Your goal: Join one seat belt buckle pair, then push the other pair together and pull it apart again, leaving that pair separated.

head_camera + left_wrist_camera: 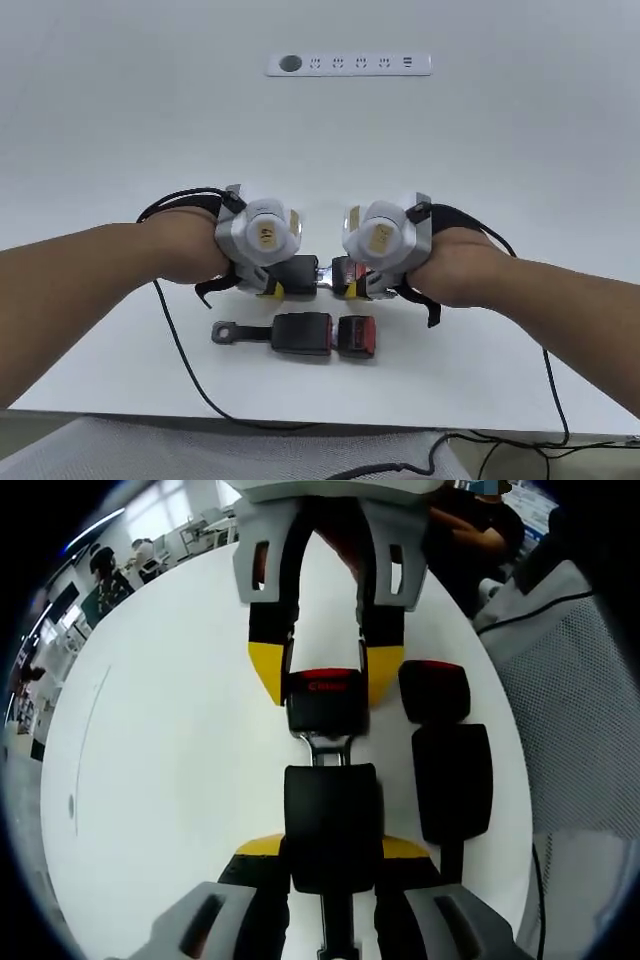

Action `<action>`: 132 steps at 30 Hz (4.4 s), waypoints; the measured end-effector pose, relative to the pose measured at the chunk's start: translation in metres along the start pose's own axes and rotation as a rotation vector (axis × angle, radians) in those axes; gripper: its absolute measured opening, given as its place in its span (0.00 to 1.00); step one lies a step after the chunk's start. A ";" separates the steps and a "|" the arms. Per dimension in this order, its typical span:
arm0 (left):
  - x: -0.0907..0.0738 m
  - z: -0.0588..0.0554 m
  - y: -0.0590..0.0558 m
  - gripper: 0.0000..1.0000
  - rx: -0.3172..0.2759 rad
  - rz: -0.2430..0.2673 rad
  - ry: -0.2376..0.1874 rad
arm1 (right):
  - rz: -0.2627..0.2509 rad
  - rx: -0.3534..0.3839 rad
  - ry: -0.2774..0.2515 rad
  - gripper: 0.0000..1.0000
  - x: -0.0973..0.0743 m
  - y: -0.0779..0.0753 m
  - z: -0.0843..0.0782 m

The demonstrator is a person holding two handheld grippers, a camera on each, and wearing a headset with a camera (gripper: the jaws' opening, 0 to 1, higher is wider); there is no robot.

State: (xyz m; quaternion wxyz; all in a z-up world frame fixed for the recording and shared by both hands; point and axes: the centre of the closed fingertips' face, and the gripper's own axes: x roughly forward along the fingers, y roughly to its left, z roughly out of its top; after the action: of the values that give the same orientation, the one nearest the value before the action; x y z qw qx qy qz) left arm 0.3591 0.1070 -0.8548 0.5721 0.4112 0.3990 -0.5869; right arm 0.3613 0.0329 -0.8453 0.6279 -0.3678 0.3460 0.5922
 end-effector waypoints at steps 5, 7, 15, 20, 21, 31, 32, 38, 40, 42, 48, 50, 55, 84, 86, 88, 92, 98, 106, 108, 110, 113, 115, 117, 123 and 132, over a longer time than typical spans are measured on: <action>0.000 0.000 0.001 0.33 -0.005 -0.006 -0.002 | 0.008 0.019 -0.010 0.31 0.000 0.000 0.000; 0.000 0.000 0.000 0.33 -0.006 -0.005 -0.005 | 0.011 0.016 -0.008 0.31 0.000 0.001 -0.001; 0.000 0.000 0.000 0.33 -0.001 -0.005 0.003 | -0.012 0.019 0.014 0.32 -0.010 0.005 -0.023; 0.000 0.000 0.000 0.33 0.000 -0.005 0.000 | -0.026 0.037 0.042 0.32 -0.024 0.005 -0.047; 0.000 0.000 0.000 0.34 0.001 -0.005 0.000 | -0.026 0.040 0.050 0.32 -0.027 0.005 -0.054; -0.001 -0.001 0.000 0.34 -0.010 0.001 0.013 | -0.038 0.039 0.134 0.33 -0.059 0.006 -0.114; -0.001 0.000 0.000 0.34 -0.010 0.002 0.013 | -0.039 0.046 0.141 0.33 -0.062 0.006 -0.119; -0.001 -0.001 0.000 0.34 -0.019 0.010 0.021 | -0.053 0.047 0.189 0.33 -0.078 0.009 -0.152; -0.001 -0.001 0.000 0.34 -0.028 0.016 0.031 | -0.062 0.057 0.202 0.33 -0.082 0.008 -0.158; -0.002 0.000 -0.001 0.34 -0.024 0.018 0.037 | -0.066 0.057 0.207 0.33 -0.082 0.008 -0.160; -0.005 0.002 -0.003 0.34 -0.064 0.023 0.037 | -0.101 0.055 0.202 0.35 -0.081 0.008 -0.160; -0.006 0.003 -0.004 0.34 -0.064 0.026 0.036 | -0.114 0.062 0.196 0.36 -0.081 0.007 -0.162; -0.008 0.004 -0.005 0.34 -0.074 0.039 0.032 | -0.168 0.098 0.175 0.47 -0.086 0.005 -0.163; -0.114 -0.029 -0.075 0.72 -0.331 0.357 -0.258 | -0.375 0.369 -0.202 0.77 -0.156 0.071 -0.091; -0.118 -0.034 -0.081 0.73 -0.364 0.361 -0.272 | -0.375 0.366 -0.194 0.80 -0.157 0.075 -0.092; -0.124 -0.040 -0.084 0.77 -0.390 0.379 -0.280 | -0.378 0.368 -0.195 0.81 -0.162 0.077 -0.089; -0.137 -0.052 -0.089 0.82 -0.445 0.409 -0.310 | -0.403 0.396 -0.215 0.88 -0.173 0.078 -0.084; -0.148 -0.066 -0.099 0.91 -0.492 0.445 -0.327 | -0.421 0.444 -0.256 0.93 -0.180 0.082 -0.082; -0.154 -0.083 -0.103 1.00 -0.542 0.473 -0.324 | -0.444 0.491 -0.276 1.00 -0.185 0.086 -0.088; -0.158 -0.081 -0.102 1.00 -0.551 0.489 -0.331 | -0.449 0.498 -0.285 1.00 -0.188 0.086 -0.085; -0.161 -0.079 -0.101 1.00 -0.561 0.498 -0.336 | -0.452 0.497 -0.285 1.00 -0.188 0.087 -0.083; -0.164 -0.078 -0.099 1.00 -0.565 0.512 -0.342 | -0.447 0.473 -0.266 1.00 -0.186 0.091 -0.081; -0.165 -0.075 -0.099 1.00 -0.566 0.515 -0.346 | -0.446 0.467 -0.268 1.00 -0.187 0.093 -0.078; -0.166 -0.074 -0.098 1.00 -0.565 0.520 -0.348 | -0.452 0.461 -0.269 1.00 -0.188 0.092 -0.076; -0.165 -0.076 -0.099 1.00 -0.571 0.530 -0.346 | -0.464 0.451 -0.266 1.00 -0.189 0.091 -0.076; -0.161 -0.074 -0.102 1.00 -0.583 0.538 -0.349 | -0.478 0.486 -0.295 1.00 -0.193 0.088 -0.074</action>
State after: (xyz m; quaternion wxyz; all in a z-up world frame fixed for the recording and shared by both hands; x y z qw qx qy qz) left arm 0.2603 0.2348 -0.7288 0.8558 0.2166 0.3237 -0.3404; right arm 0.2618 -0.1235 -0.7176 0.8605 -0.1890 0.2870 0.3761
